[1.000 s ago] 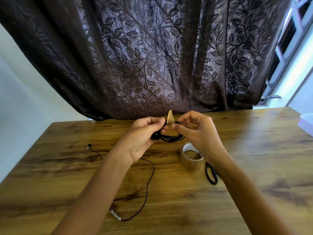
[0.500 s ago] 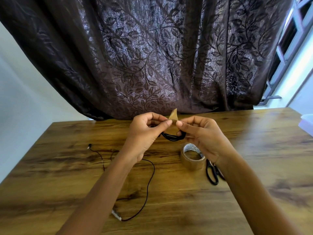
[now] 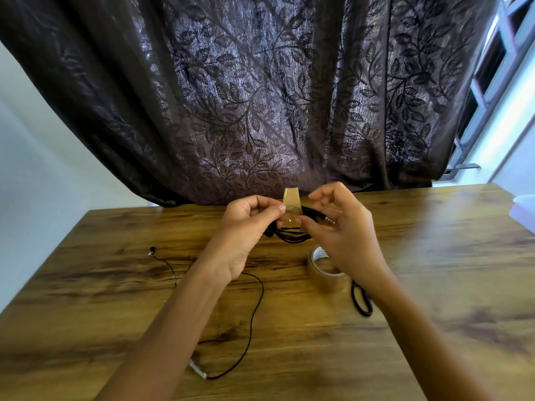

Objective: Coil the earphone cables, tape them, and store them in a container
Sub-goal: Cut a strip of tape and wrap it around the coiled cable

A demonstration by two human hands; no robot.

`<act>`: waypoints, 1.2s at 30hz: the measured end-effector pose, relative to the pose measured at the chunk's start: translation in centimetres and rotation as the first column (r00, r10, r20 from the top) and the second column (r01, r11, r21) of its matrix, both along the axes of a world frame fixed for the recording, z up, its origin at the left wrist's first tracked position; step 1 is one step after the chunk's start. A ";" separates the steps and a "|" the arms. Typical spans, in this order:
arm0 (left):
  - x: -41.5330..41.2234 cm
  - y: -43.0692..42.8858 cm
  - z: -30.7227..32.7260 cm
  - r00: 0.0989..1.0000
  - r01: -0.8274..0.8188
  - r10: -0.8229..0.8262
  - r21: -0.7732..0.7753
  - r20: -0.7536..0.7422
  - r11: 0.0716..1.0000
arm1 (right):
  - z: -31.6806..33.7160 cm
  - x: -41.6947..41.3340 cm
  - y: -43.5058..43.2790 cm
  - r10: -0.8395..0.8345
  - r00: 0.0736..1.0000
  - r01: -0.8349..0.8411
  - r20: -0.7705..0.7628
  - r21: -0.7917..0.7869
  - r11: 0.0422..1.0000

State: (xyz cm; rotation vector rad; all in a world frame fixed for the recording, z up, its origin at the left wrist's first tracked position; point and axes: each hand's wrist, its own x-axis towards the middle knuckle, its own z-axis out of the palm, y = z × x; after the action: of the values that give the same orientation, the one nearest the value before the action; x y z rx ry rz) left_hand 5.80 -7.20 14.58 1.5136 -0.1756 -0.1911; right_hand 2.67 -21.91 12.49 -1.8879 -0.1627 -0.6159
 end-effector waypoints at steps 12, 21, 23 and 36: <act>-0.3 -0.3 0.6 0.995 0.044 -0.048 0.055 0.083 0.997 | -0.4 0.4 0.3 -0.194 0.934 0.259 0.300 -0.193 0.946; -0.3 -0.5 1.2 0.997 0.078 -0.075 0.098 -0.027 0.992 | -0.6 0.4 0.4 -0.220 0.944 0.266 0.246 -0.173 0.948; -0.3 -0.7 1.2 0.996 0.050 -0.045 0.058 -0.074 0.997 | -0.3 0.3 0.4 -0.204 0.967 0.226 0.154 -0.143 0.964; -0.6 -0.5 0.6 0.989 -0.036 0.031 -0.029 -0.146 0.999 | 0.8 0.0 -0.3 0.299 0.909 -0.052 -0.289 0.636 0.770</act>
State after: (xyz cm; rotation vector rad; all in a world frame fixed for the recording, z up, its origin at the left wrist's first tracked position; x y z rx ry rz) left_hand 5.22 -7.70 15.18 1.4641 -0.0362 -0.2704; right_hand 2.63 -22.25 13.26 -1.2855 0.1053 -0.1250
